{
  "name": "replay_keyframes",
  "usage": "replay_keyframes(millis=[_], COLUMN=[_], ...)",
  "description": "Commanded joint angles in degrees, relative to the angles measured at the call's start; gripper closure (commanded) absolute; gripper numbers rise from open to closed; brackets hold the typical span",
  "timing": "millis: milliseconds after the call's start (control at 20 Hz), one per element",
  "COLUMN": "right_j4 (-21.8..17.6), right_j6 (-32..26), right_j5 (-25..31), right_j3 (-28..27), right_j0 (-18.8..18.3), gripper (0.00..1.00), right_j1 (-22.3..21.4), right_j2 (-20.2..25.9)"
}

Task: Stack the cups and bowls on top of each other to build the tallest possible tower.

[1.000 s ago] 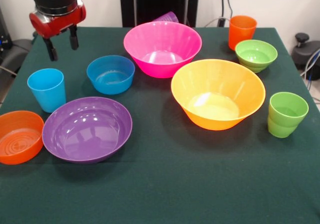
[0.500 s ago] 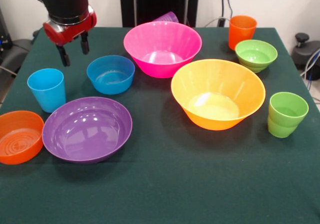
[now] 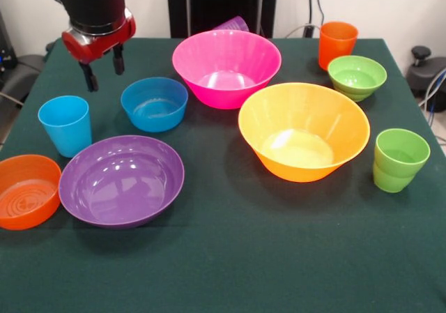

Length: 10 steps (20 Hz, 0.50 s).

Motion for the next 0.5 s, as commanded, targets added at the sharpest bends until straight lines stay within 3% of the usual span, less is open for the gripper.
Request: replay_keyframes(millis=[50, 500], right_j4=[-5.41, -5.87], right_j6=[3.4, 2.44], right_j5=[-4.01, -7.13], right_j3=[-2.8, -2.5], right_j0=[2.41, 1.2], gripper=[0.0, 0.0], right_j1=[1.49, 2.41], right_j2=[0.44, 1.99])
